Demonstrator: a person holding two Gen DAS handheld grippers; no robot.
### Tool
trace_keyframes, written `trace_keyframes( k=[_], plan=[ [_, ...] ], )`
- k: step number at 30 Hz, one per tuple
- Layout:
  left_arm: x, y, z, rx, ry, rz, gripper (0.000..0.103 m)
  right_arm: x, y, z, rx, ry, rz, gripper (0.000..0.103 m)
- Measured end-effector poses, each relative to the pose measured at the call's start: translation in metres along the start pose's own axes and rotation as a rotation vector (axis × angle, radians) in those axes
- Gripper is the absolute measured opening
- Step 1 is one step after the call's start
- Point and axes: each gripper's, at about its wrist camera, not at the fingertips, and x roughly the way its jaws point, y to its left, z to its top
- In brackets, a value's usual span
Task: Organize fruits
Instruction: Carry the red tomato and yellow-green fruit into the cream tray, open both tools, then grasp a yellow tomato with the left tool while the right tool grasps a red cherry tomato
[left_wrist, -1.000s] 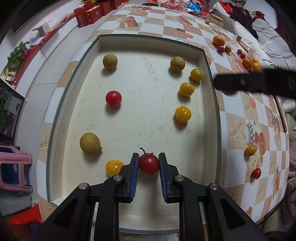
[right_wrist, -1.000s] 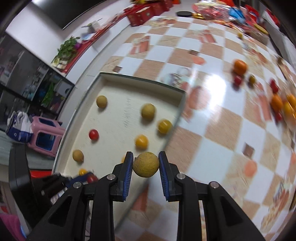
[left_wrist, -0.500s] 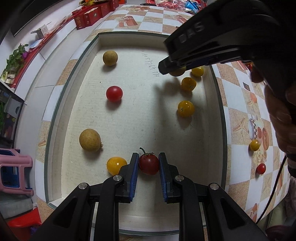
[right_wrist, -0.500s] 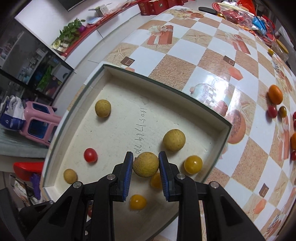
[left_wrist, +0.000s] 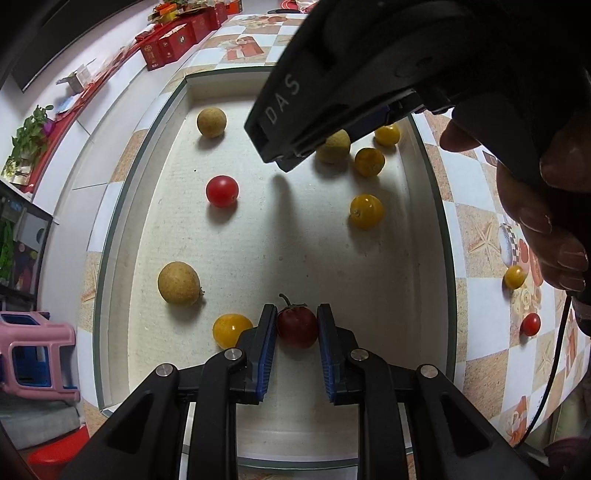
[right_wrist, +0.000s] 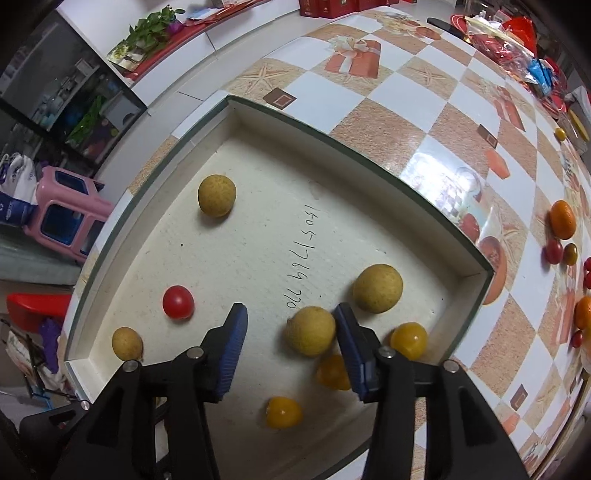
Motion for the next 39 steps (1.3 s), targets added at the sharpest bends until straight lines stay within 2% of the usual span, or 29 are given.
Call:
trace_keyframes(
  k=[3,4,6,8,9,14,21,26,29,34,39],
  plan=[
    [0.000,-0.001,0.000,0.005,0.005,-0.005,0.026,-0.003,-0.004,0.001,0.023,-0.007,0.026,0.059],
    [-0.001,-0.002,0.002,0.008,0.005,-0.008,0.049,-0.004,-0.007,0.001,0.027,-0.012,0.036,0.064],
    [-0.006,-0.004,0.002,0.010,-0.030,0.007,0.080,-0.011,-0.012,0.001,0.034,-0.030,0.060,0.070],
    [-0.011,-0.007,0.004,0.022,-0.061,0.020,0.080,-0.020,-0.017,0.002,0.046,-0.058,0.084,0.077],
    [-0.011,-0.010,0.005,0.031,-0.046,0.020,0.080,-0.024,-0.019,0.002,0.051,-0.070,0.092,0.079],
    [-0.014,-0.017,0.011,0.054,-0.038,0.037,0.080,-0.052,-0.038,-0.002,0.117,-0.143,0.122,0.083],
    [-0.022,-0.028,0.025,0.115,-0.055,0.034,0.080,-0.091,-0.097,-0.049,0.260,-0.217,0.027,0.086],
    [-0.025,-0.036,0.031,0.164,-0.065,0.017,0.080,-0.108,-0.143,-0.116,0.368,-0.189,-0.091,0.086],
    [-0.026,-0.049,0.036,0.188,-0.066,0.010,0.080,-0.109,-0.158,-0.152,0.407,-0.154,-0.130,0.086],
    [-0.029,-0.069,0.041,0.231,-0.072,-0.009,0.080,-0.101,-0.156,-0.203,0.435,-0.095,-0.155,0.086],
    [-0.026,-0.091,0.050,0.272,-0.059,-0.051,0.080,-0.089,-0.130,-0.229,0.402,-0.061,-0.134,0.086]
  ],
)
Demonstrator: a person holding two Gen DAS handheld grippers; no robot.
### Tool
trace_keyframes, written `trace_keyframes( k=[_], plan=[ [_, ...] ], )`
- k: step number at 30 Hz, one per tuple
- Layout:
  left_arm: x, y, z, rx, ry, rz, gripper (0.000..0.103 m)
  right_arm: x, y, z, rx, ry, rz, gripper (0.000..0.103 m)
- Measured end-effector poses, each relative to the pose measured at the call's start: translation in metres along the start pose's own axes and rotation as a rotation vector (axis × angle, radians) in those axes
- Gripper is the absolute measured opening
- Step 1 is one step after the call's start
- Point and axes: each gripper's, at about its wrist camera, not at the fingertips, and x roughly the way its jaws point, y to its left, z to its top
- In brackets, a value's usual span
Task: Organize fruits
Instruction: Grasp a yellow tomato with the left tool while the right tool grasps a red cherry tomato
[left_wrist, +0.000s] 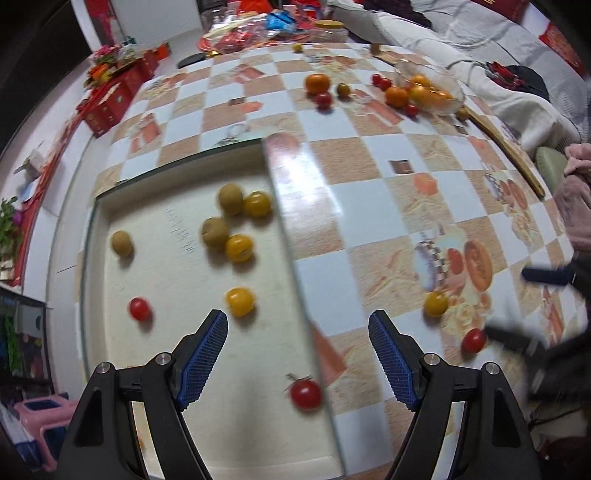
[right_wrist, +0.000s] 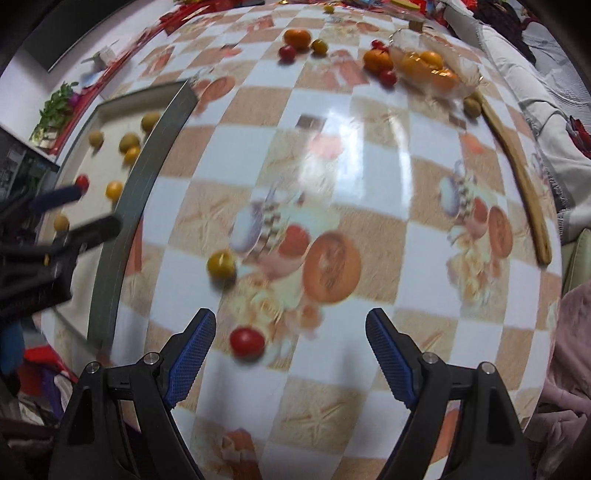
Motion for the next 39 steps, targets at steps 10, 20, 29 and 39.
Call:
trace_keyframes(
  k=[10,20,29,39],
  plan=[
    [0.025,-0.041,0.026,0.059,0.059,-0.150,0.080,0.009,0.024,-0.029,-0.073,-0.073,-0.022,0.066],
    [0.047,-0.063,0.027,0.107,0.120,-0.193,0.080,0.018,0.042,-0.045,-0.208,-0.163,-0.083,0.057],
    [0.055,-0.079,0.029,0.155,0.151,-0.191,0.077,0.019,0.047,-0.050,-0.252,-0.190,-0.074,0.026],
    [0.057,-0.109,0.028,0.219,0.132,-0.148,0.025,0.015,0.030,-0.061,-0.228,-0.166,-0.065,0.026]
  ],
)
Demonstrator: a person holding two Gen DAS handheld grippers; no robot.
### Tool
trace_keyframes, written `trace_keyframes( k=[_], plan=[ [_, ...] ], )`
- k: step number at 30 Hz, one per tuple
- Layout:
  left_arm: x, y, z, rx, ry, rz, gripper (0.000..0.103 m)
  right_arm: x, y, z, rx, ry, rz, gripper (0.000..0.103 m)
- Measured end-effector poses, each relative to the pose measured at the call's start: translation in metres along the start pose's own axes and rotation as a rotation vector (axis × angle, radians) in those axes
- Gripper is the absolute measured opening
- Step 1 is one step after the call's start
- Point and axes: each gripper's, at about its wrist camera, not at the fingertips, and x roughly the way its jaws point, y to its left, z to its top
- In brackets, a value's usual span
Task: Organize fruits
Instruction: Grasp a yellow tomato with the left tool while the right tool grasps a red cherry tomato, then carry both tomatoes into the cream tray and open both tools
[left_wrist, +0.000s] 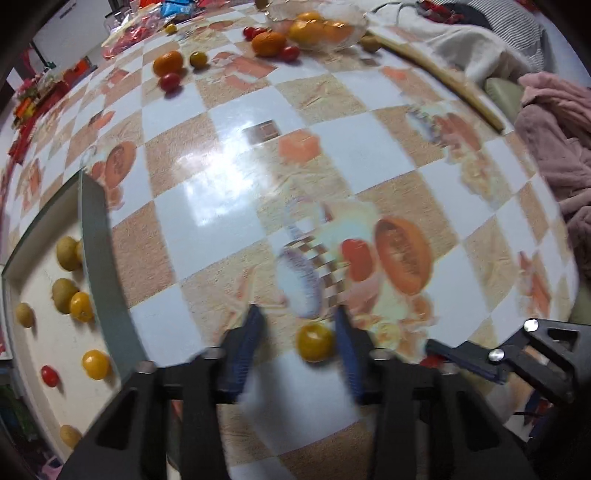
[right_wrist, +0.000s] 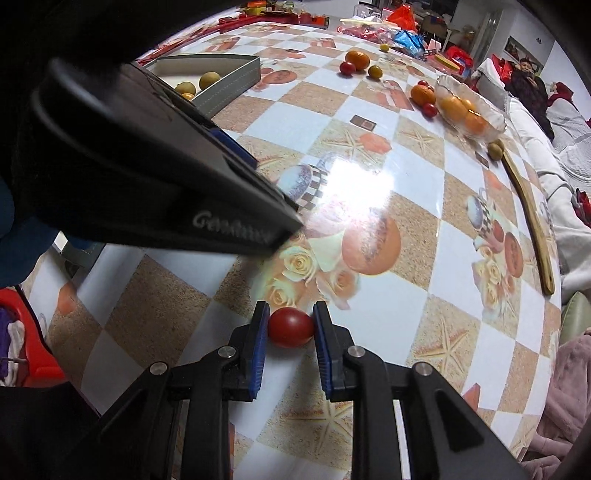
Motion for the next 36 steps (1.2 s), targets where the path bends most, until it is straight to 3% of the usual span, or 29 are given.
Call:
trace_keyframes(
  k=[4,7,12,21,36],
  plan=[
    [0.000,-0.006,0.000,-0.010,-0.006,-0.003,0.021,-0.001,-0.004,-0.001,0.015,0.015,0.012,0.026],
    [-0.003,0.008,-0.003,-0.084,0.001,-0.055,0.021,-0.003,-0.013,-0.001,0.054,0.029,0.029,0.026],
    [-0.015,0.030,-0.009,-0.155,-0.015,-0.082,0.021,-0.004,-0.036,0.004,0.150,0.057,0.058,0.026],
    [-0.033,0.048,-0.018,-0.211,-0.048,-0.081,0.021,-0.004,-0.065,0.025,0.290,0.075,0.090,0.026],
    [-0.071,0.101,-0.051,-0.356,-0.120,-0.044,0.021,-0.006,-0.055,0.071,0.263,0.066,0.143,0.026]
  ],
)
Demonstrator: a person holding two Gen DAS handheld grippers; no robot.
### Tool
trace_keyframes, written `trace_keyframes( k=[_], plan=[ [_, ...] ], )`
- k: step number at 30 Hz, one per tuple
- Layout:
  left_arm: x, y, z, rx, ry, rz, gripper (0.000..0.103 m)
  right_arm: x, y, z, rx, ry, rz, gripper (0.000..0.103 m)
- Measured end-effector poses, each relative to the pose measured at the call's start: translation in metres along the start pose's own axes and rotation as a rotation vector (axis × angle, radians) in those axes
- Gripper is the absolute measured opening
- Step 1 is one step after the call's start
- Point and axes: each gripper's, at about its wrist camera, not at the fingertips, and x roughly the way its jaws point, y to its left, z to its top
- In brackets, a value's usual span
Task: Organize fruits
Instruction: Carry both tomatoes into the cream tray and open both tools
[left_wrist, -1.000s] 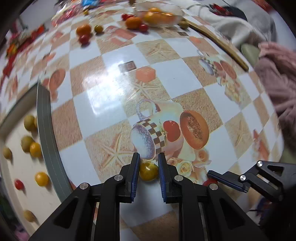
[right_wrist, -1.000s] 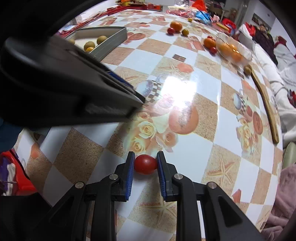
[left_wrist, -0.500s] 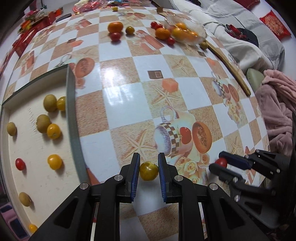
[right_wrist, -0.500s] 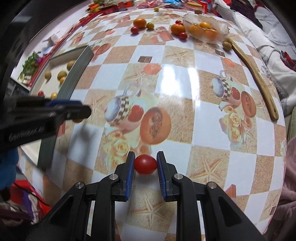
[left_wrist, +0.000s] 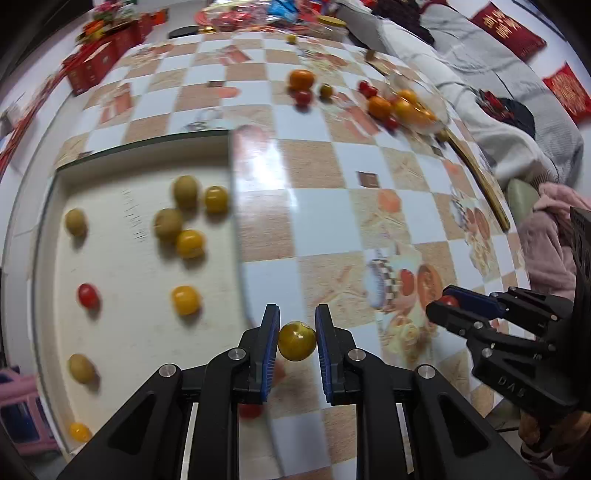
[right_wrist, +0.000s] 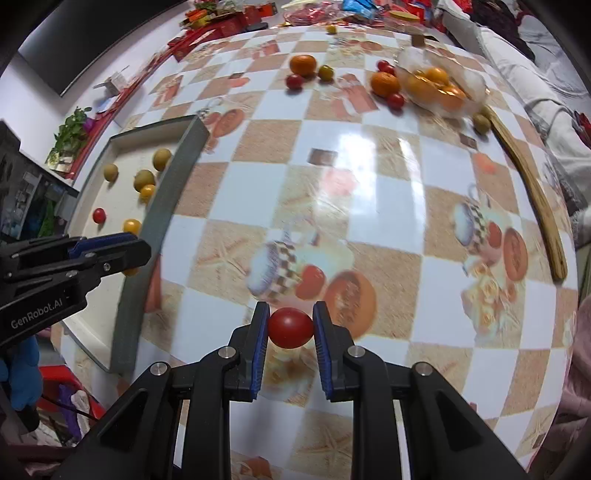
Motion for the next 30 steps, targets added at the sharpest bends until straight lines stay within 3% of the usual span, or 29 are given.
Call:
trace_keyframes(
  k=[15,30],
  plan=[
    [-0.021,0.078,-0.030,-0.194,-0.041,0.088,0.021,0.007,0.067,0.042,-0.146,0.014,0.074,0.026],
    [-0.015,0.116,-0.070,-0.319,-0.018,0.126,0.021,0.030,0.143,0.077,-0.295,0.046,0.161,0.026]
  ],
)
